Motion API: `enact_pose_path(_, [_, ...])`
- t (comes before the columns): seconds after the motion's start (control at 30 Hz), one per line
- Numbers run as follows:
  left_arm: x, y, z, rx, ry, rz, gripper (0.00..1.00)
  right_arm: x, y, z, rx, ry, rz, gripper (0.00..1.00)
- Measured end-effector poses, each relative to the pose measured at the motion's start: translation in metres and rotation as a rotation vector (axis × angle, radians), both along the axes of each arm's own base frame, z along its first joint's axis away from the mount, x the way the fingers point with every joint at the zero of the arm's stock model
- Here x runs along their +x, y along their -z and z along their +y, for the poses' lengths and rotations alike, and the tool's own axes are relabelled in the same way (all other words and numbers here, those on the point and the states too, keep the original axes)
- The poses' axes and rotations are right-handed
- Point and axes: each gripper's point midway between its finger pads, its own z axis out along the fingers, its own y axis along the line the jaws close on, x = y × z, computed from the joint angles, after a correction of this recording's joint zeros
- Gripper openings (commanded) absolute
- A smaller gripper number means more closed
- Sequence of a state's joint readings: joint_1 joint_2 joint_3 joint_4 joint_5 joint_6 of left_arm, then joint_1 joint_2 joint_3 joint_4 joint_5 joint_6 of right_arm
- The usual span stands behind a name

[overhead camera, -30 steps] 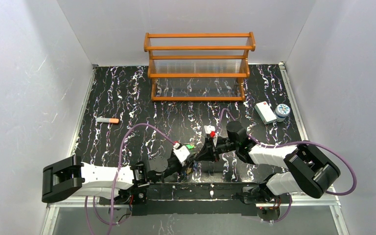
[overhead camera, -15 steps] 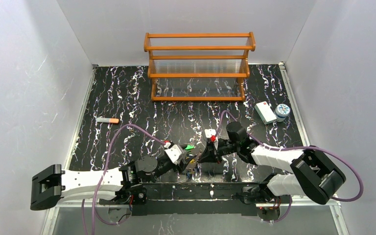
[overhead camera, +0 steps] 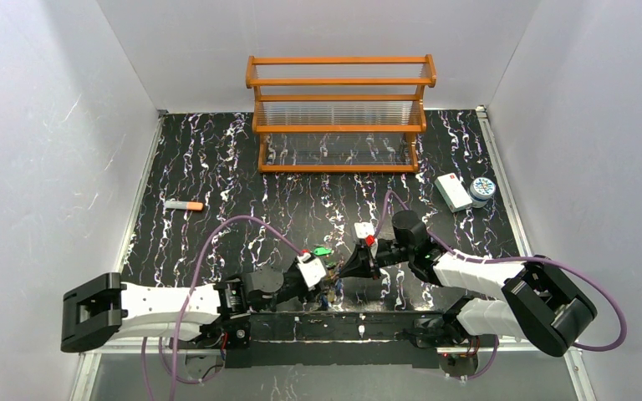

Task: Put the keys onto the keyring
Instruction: Pick up the keyring from the center of the board.

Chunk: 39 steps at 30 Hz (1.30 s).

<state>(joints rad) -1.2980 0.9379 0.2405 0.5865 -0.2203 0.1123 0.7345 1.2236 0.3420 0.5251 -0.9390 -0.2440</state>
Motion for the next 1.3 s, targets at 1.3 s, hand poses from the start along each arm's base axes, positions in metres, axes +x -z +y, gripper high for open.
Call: enact_pose_path(1.3, [-0.002, 0.015, -0.016, -0.04, 0.012, 0.05, 0.18, -0.004, -0.007, 0.002, 0.027, -0.015, 0.028, 0.01])
